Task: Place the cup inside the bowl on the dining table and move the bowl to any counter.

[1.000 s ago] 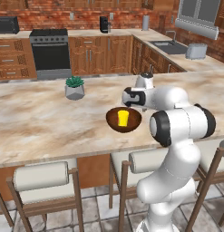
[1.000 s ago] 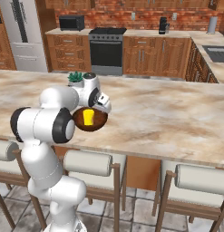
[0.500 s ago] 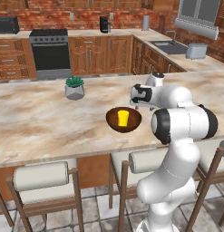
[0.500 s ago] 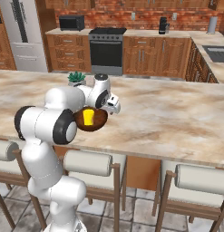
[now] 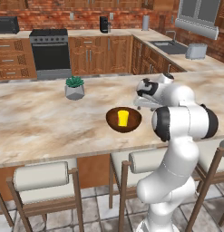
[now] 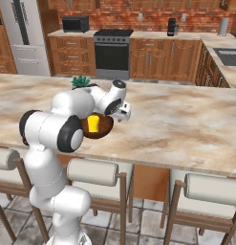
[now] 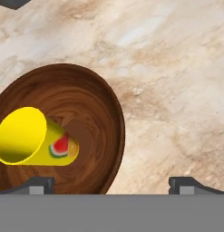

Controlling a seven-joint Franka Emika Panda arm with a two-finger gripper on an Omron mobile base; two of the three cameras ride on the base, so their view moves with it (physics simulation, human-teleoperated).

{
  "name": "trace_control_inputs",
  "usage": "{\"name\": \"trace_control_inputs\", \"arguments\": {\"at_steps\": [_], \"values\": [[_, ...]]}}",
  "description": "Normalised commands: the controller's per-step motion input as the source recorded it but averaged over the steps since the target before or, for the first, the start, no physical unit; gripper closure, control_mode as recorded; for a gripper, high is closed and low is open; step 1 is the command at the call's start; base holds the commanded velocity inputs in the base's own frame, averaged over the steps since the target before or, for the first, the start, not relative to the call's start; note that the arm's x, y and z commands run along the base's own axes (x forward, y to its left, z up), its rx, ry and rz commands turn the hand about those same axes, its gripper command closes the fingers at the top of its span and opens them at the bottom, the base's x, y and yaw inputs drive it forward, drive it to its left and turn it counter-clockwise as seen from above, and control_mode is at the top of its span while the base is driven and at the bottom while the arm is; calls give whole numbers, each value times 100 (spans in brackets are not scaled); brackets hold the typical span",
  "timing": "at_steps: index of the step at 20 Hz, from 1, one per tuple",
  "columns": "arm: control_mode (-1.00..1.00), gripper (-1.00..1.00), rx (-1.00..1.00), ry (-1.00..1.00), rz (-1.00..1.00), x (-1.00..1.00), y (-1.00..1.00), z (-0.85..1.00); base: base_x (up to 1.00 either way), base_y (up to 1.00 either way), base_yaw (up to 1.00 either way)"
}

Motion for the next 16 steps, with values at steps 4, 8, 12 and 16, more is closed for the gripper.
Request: {"name": "trace_control_inputs", "arguments": {"at_steps": [4,8,12,16], "values": [[-100,-100,17,1,17,0,0,0,0,0,0],[-100,-100,11,0,12,0,0,0,0,0,0],[-100,-100,1,4,6,0,0,0,0,0,0],[-100,-100,0,9,4,1,0,0,0,0,0]]}}
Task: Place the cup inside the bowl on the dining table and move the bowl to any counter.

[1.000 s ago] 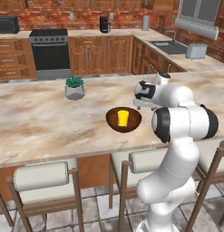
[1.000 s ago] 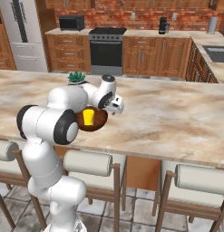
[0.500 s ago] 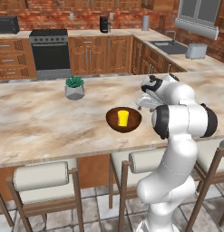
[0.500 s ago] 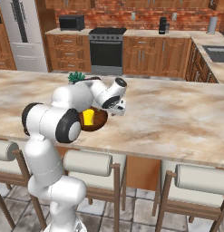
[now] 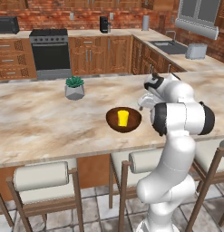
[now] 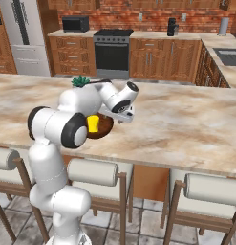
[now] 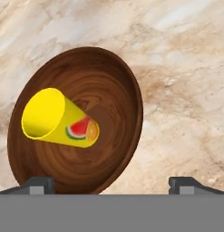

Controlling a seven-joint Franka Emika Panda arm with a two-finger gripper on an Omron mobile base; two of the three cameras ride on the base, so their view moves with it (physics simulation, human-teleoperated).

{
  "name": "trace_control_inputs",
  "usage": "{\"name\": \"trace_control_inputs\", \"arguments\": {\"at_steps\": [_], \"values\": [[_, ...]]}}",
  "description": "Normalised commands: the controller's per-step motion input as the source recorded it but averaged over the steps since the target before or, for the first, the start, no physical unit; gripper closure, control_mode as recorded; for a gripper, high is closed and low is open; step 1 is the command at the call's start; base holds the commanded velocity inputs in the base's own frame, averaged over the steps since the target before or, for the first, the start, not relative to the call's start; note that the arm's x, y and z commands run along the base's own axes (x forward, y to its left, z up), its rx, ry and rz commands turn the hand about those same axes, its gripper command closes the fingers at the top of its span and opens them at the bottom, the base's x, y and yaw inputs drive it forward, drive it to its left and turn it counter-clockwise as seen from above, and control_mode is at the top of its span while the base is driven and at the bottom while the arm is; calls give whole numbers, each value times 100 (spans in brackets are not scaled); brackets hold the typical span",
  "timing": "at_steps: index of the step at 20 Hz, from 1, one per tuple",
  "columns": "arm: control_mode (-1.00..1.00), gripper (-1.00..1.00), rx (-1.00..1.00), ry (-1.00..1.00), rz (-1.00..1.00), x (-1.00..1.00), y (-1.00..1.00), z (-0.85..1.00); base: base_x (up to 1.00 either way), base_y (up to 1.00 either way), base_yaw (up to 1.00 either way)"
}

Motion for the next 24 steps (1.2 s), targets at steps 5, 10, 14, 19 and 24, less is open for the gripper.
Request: {"name": "trace_control_inputs", "arguments": {"at_steps": [5,10,14,19,24], "values": [[-100,-100,0,10,1,5,0,-5,0,0,0],[-100,-100,0,8,0,2,0,-8,0,0,0],[-100,-100,0,3,0,5,0,-25,0,0,0],[-100,-100,0,0,0,5,0,-27,0,0,0],[-100,-100,0,0,0,4,0,-21,0,0,0]]}}
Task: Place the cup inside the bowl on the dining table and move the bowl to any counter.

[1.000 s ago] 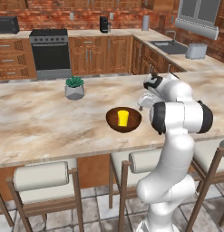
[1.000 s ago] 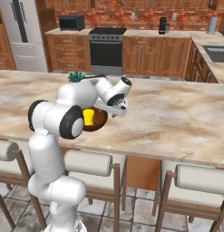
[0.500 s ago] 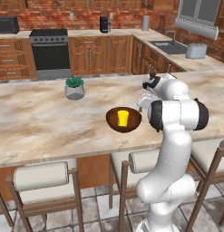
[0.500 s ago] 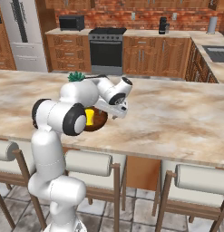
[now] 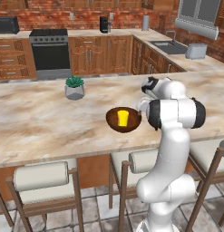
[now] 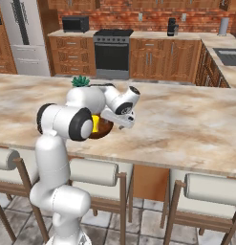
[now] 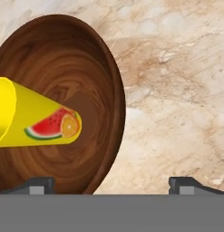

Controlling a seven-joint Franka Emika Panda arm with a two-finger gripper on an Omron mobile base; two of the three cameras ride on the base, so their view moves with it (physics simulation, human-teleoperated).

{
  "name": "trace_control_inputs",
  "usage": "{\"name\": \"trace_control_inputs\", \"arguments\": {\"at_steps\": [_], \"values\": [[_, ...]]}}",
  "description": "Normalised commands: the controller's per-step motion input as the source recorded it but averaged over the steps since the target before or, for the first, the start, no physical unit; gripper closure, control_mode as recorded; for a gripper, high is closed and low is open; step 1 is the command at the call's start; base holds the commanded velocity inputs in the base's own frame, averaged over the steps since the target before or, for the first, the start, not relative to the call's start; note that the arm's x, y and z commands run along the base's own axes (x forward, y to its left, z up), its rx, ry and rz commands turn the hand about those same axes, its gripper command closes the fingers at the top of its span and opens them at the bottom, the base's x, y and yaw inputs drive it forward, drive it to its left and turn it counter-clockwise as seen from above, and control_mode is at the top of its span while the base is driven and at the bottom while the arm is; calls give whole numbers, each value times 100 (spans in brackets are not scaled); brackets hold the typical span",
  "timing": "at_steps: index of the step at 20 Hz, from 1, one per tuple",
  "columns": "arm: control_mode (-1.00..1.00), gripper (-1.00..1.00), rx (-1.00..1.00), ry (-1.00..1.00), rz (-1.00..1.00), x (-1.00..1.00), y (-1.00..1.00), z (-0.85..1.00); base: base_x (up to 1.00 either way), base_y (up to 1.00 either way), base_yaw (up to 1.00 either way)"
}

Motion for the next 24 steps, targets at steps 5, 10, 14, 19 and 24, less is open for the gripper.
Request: {"name": "trace_control_inputs", "arguments": {"at_steps": [5,10,14,19,24], "values": [[-100,-100,0,0,0,5,5,-3,0,0,0],[-100,-100,0,0,0,8,11,-3,0,0,0],[-100,-100,0,0,0,11,10,-6,0,0,0],[-100,-100,0,0,0,13,0,-15,0,0,0],[-100,-100,0,0,0,9,0,-11,0,0,0]]}}
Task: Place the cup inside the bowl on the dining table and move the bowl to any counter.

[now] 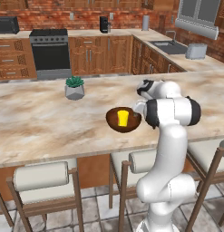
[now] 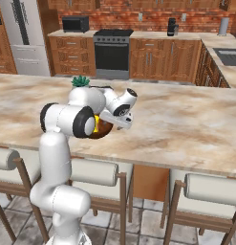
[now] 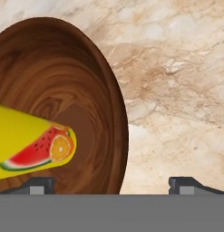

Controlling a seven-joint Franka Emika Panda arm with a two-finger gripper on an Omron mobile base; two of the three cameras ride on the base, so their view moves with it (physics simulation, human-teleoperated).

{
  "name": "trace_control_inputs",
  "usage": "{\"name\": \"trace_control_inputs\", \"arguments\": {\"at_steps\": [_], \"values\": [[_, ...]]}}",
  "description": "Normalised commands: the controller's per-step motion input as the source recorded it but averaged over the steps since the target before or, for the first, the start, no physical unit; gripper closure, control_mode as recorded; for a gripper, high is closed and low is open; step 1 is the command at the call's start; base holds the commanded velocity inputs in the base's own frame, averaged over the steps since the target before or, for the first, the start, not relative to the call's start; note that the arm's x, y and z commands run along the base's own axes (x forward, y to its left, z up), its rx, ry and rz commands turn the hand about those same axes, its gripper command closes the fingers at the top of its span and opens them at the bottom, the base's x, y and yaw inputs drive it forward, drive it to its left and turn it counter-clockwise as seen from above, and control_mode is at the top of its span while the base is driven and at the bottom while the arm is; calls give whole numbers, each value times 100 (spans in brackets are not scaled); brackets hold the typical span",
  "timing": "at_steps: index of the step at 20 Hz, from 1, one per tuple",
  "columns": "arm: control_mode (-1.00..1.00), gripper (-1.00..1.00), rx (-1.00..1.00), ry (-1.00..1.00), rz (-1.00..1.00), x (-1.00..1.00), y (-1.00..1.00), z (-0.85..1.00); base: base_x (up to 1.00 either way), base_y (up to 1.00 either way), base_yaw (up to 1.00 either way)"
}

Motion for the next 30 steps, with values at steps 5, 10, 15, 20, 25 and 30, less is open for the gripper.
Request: {"name": "trace_control_inputs", "arguments": {"at_steps": [5,10,15,20,25,30], "values": [[-100,-100,0,0,0,3,2,-5,0,0,0],[-100,-100,0,0,0,0,7,-5,0,0,0],[-100,-100,0,0,0,0,8,-12,0,0,0],[-100,-100,0,0,0,0,6,-17,0,0,0],[-100,-100,0,0,0,0,2,-7,0,0,0],[-100,-100,0,0,0,0,0,0,0,0,0]]}}
